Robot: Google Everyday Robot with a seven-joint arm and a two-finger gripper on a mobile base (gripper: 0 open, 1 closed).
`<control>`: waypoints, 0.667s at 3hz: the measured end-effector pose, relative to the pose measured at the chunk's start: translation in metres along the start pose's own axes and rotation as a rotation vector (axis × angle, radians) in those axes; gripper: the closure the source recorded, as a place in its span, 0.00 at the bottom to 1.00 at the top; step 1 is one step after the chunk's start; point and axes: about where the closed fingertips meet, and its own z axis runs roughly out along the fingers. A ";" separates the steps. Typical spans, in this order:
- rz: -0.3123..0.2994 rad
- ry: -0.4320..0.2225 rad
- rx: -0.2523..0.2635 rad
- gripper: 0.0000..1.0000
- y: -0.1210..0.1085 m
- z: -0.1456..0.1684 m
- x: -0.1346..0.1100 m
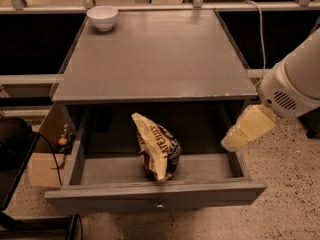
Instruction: Pick brown chip bag from top drawer and place on counter
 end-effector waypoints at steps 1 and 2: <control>0.117 -0.072 -0.015 0.00 0.013 0.015 -0.003; 0.214 -0.113 0.005 0.00 0.025 0.026 -0.012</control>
Offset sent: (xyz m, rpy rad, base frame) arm -0.0019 0.0494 -0.0345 0.2299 -0.0632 -0.3212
